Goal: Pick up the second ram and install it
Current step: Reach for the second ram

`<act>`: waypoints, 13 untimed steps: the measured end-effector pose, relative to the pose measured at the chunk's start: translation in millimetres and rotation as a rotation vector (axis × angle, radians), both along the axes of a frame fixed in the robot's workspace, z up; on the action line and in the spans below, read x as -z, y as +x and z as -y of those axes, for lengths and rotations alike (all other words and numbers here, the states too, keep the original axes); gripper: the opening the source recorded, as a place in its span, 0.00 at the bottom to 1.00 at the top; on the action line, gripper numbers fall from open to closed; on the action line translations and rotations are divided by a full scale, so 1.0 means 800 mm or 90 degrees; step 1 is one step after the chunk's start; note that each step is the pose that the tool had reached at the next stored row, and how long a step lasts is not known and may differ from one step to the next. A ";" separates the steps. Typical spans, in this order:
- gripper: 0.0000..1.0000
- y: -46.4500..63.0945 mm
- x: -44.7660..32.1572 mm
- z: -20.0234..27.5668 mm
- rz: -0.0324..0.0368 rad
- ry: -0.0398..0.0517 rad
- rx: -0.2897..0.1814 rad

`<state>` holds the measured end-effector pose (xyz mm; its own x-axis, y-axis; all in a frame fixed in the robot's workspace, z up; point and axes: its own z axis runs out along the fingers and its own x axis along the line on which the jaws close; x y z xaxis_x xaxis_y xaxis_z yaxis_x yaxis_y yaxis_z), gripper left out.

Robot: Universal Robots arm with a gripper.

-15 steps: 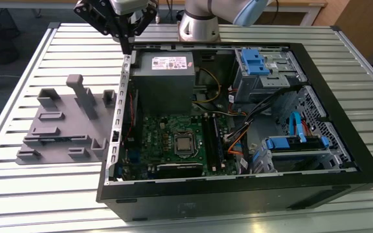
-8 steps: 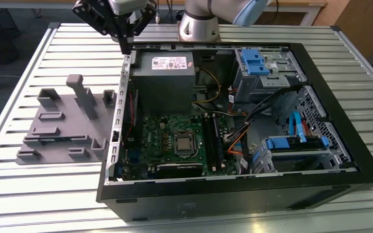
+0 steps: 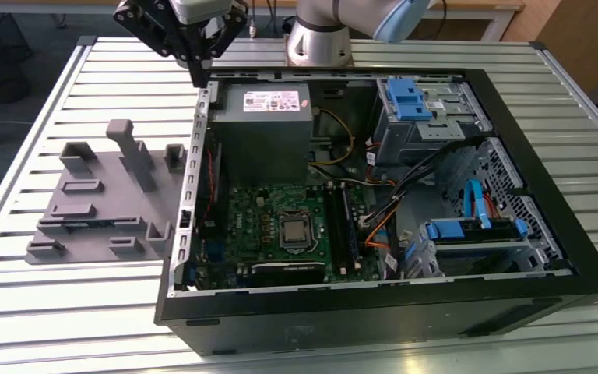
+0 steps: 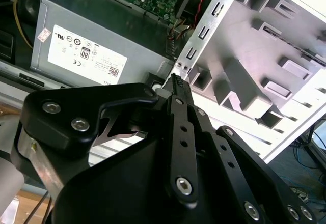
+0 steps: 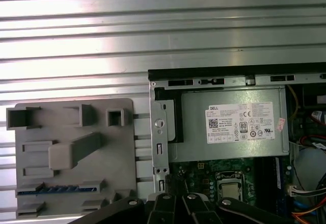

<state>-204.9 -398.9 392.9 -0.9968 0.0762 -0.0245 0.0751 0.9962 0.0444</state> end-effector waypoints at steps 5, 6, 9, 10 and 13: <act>0.11 -0.002 0.0001 0.0000 0.0000 0.0000 0.000; 0.11 -0.002 0.0001 0.0000 0.0000 0.0000 0.000; 0.11 -0.004 0.0002 0.0000 0.0000 0.0000 0.000; 0.11 -0.004 0.0002 0.0000 0.0000 0.0000 0.000; 0.11 -0.005 0.0003 0.0000 0.0000 0.0000 0.000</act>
